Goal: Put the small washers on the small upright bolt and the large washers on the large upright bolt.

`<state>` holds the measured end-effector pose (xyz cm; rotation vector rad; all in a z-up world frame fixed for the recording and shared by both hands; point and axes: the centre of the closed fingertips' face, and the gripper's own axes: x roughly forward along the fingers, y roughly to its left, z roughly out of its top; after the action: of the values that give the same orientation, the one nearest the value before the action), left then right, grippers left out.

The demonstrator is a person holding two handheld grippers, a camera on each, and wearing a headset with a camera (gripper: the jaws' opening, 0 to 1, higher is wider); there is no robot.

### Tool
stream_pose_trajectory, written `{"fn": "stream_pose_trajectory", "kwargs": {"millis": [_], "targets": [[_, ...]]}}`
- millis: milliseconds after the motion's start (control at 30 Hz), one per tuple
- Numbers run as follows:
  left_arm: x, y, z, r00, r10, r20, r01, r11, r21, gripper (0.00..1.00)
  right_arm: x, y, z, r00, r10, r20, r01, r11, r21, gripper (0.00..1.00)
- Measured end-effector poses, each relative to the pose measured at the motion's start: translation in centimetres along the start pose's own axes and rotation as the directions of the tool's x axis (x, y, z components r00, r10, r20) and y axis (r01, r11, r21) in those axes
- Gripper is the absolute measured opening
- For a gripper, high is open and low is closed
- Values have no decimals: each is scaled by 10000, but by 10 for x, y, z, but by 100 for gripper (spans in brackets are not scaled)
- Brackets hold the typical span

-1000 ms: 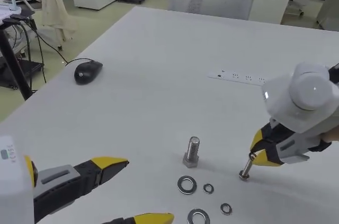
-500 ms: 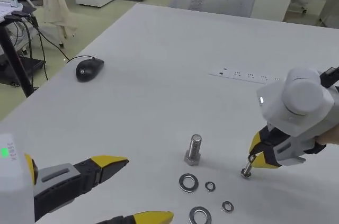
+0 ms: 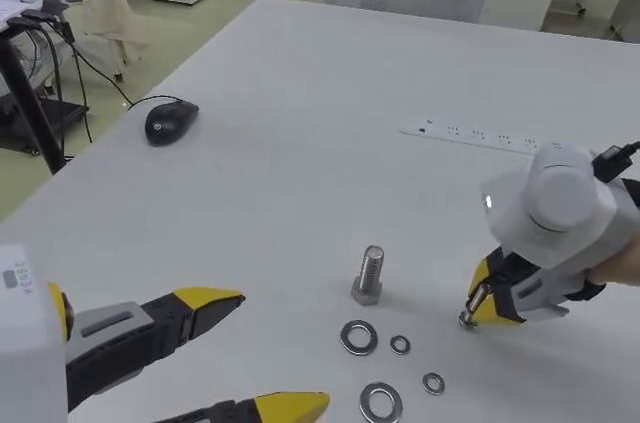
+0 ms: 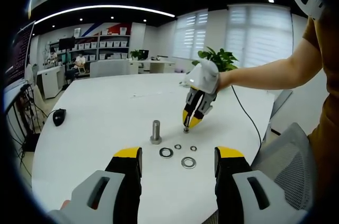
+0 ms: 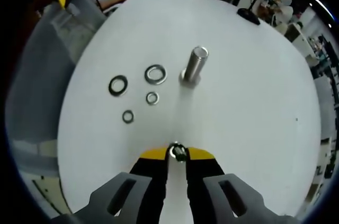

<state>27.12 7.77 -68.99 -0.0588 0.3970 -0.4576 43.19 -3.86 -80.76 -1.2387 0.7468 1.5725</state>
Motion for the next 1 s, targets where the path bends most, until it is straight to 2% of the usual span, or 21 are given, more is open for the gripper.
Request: {"fn": "stream_pose_trajectory", "kwargs": {"millis": [167, 367, 733, 1000], "targets": [[0, 1, 0, 10000, 56, 18, -56, 10000, -22, 54, 8, -1, -1, 10000, 11, 55, -12, 9999, 112, 13], [-1, 3, -1, 10000, 81, -16, -81, 10000, -26, 54, 9, -1, -1, 9999, -2, 110, 0, 9998, 180, 15], [-1, 0, 2, 10000, 53, 55, -53, 10000, 56, 54, -3, 3, -6, 9998, -178, 113, 174, 9993, 332, 15], [-2, -6, 4, 10000, -55, 76, 53, 9998, 183, 54, -14, 12, -7, 9994, -320, 149, 314, 9987, 411, 15]]}}
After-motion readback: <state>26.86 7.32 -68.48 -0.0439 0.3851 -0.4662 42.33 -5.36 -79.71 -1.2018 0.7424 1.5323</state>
